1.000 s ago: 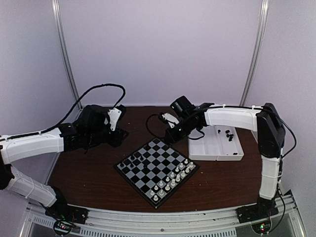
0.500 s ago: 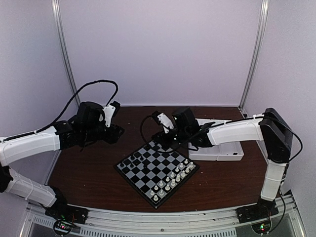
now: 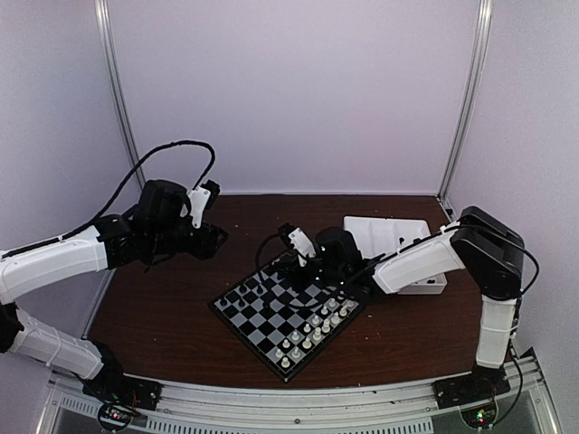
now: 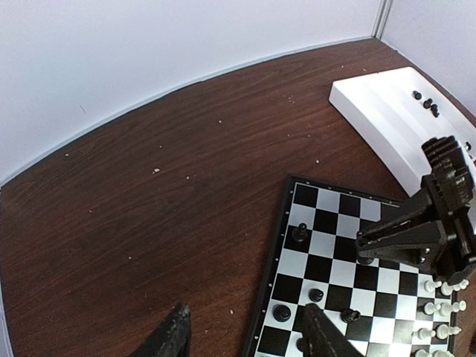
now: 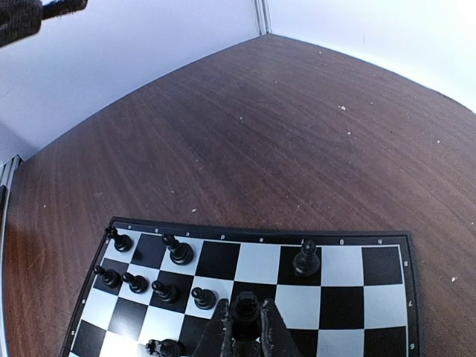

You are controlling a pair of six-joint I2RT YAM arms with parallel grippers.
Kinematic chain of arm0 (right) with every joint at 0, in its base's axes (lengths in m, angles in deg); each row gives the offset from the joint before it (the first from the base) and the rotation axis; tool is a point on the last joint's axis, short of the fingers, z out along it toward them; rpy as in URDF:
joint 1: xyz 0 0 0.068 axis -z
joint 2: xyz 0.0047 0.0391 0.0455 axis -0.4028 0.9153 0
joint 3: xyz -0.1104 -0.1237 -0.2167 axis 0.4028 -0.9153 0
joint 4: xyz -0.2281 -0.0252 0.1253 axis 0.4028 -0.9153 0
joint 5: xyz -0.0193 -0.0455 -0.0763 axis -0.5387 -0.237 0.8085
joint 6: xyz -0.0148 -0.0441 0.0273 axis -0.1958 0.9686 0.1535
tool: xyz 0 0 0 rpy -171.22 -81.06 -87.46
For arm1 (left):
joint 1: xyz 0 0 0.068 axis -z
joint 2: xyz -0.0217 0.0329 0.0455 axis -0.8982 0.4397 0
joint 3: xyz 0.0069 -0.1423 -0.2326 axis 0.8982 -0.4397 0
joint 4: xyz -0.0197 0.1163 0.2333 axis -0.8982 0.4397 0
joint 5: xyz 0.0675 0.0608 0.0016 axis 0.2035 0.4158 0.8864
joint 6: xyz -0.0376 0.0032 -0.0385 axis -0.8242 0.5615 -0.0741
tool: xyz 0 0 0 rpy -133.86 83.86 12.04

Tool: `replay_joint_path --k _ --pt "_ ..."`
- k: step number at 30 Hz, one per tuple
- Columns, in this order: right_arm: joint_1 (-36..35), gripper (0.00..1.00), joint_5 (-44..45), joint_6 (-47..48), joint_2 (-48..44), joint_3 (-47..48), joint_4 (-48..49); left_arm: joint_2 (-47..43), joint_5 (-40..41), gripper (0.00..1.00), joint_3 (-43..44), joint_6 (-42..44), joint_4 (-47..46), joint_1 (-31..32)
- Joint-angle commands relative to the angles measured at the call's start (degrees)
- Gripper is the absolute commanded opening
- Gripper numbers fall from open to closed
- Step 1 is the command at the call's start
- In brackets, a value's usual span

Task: Set up the chess pieces on the board
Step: Place the chess piece on the chessboard.

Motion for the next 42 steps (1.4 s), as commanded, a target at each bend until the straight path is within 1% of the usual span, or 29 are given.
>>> replay_joint_path --k 1,7,11,21,29,42 --pt "-1.32 0.10 2.01 -1.51 2.01 -2.64 8.40 -0.03 -1.07 0.51 1.77 -1.16 0.10 -0.45" --pt "-1.41 0.10 1.16 -1.57 3.97 -5.48 13.00 0.21 -1.21 0.51 1.55 -1.92 0.41 -0.45" --pt "-1.43 0.11 0.74 -1.60 5.52 -5.41 13.61 0.27 -0.66 0.51 1.51 -1.90 0.73 -0.45" --pt "-1.41 0.14 0.35 -1.42 7.23 -3.34 11.16 0.39 0.06 0.51 1.58 -1.77 1.12 -0.45" --pt "-1.43 0.22 0.44 -1.59 7.46 -2.74 10.30 0.45 0.41 0.51 1.68 -1.40 1.18 -0.45" --pt "-1.43 0.23 0.51 -1.72 5.04 -2.52 7.93 -0.14 0.57 0.51 1.26 -1.23 1.05 -0.45"
